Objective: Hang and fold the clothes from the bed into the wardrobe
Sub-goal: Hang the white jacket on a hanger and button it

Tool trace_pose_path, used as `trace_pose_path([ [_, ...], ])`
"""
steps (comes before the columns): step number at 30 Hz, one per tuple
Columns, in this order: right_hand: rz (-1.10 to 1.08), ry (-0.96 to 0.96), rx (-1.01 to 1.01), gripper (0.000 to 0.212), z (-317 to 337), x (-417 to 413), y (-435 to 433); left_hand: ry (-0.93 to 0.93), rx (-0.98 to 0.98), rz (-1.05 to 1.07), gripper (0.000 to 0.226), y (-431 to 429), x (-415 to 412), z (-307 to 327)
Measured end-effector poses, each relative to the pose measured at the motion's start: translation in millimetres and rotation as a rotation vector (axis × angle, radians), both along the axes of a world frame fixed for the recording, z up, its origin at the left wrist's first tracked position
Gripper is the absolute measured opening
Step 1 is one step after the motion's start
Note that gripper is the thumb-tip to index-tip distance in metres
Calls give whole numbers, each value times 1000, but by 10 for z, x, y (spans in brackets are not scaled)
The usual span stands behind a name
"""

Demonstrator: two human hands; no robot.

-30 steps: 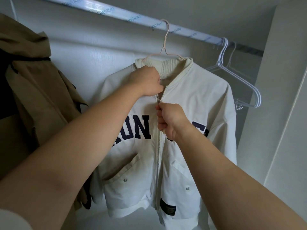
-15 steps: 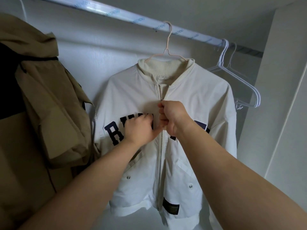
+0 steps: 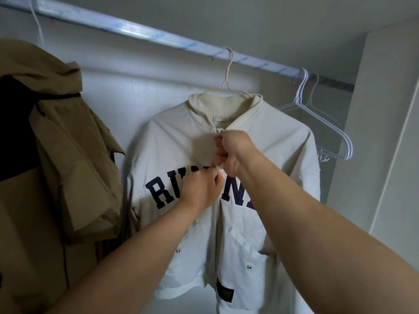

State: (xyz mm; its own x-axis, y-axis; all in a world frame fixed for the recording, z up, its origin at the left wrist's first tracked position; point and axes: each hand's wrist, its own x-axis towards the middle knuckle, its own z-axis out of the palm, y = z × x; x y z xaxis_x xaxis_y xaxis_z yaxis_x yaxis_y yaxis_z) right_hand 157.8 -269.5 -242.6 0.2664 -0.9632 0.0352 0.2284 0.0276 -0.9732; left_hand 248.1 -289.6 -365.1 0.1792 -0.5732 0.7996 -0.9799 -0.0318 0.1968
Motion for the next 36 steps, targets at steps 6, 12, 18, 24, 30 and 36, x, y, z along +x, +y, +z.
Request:
trace_pose_path([
  [6, 33, 138, -151, 27, -29, -102, -74, -51, 16, -16, 36, -1, 24, 3],
  [12, -667, 961, -825, 31, -4, -593, -362, 359, -374, -152, 23, -67, 248, 609],
  [18, -727, 1194, -819, 57, 248, -1006, -789, 383, -368, -90, 48, -392, 302, 1492],
  [24, -578, 1187, -843, 43, 346, -1031, -948, 415, -98, 131, 30, -516, 494, 1852],
  [30, -695, 1199, -860, 61, 681, -731, -879, 387, -52, 124, 24, -331, 595, 1992],
  [36, -562, 989, -747, 25, 959, -540, -924, 483, 5, 33, 21, -299, 609, 2172],
])
